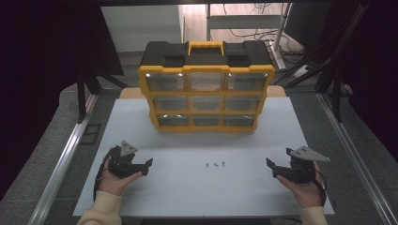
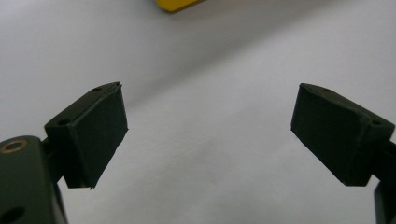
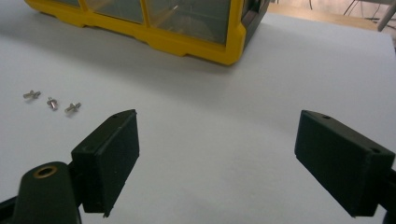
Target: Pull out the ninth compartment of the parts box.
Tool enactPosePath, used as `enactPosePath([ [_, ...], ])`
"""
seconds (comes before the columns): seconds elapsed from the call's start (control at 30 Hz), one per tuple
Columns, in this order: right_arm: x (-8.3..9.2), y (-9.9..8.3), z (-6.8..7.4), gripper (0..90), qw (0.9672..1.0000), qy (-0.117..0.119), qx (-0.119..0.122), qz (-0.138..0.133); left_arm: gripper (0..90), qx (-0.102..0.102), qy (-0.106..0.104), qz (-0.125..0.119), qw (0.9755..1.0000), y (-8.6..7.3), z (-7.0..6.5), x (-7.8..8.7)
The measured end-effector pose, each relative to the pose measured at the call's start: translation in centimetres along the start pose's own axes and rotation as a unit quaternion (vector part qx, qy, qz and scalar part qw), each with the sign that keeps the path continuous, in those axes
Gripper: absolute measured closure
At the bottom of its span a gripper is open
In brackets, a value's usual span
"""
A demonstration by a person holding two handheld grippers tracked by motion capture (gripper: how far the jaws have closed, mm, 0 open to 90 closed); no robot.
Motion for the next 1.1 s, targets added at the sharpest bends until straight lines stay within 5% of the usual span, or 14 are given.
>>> enactPosePath([
  [0.1, 0.0, -0.8, -0.4, 13.3, 1.0, 0.0, 0.0, 0.008, 10.8, -0.005, 0.002, 0.002, 1.0, 0.0, -0.2, -0.2],
  [0.3, 0.4, -0.2, -0.6, 14.4, 0.9998, -0.002, -0.01, -0.015, 12.2, -0.003, -0.002, -0.007, 1.0, -0.1, -0.1, 0.3],
  [0.7, -0.6, -0.6, -0.2, 17.4, 1.0, -0.007, 0.004, 0.0, 11.8, 0.011, 0.001, -0.019, 0.9998, -0.5, 0.6, 0.7],
  [0.8, -0.6, -0.4, 0.0, 17.5, 0.9999, -0.009, 0.007, -0.002, 11.7, 0.0, 0.006, -0.016, 0.9999, -0.7, 0.6, 0.8],
  [1.0, -0.8, 0.5, 0.5, 17.9, 0.9999, -0.014, 0.008, -0.005, 11.5, 0.015, 0.01, -0.025, 0.9995, -0.3, 1.3, 0.8],
  [1.1, -1.2, 0.8, 1.7, 18.0, 0.9997, -0.015, 0.019, -0.004, 11.6, -0.009, 0.023, -0.02, 0.9995, 0.0, 0.9, 0.6],
])
Point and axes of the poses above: each handheld gripper's, and its own axes: x roughly backward along the jaws, y roughly out of its top, z roughly to its left, the point moved 9 cm from there along -x, roughly forward along the jaws, and after that the axes turned 7 degrees about -y, right-handed, at the moved point
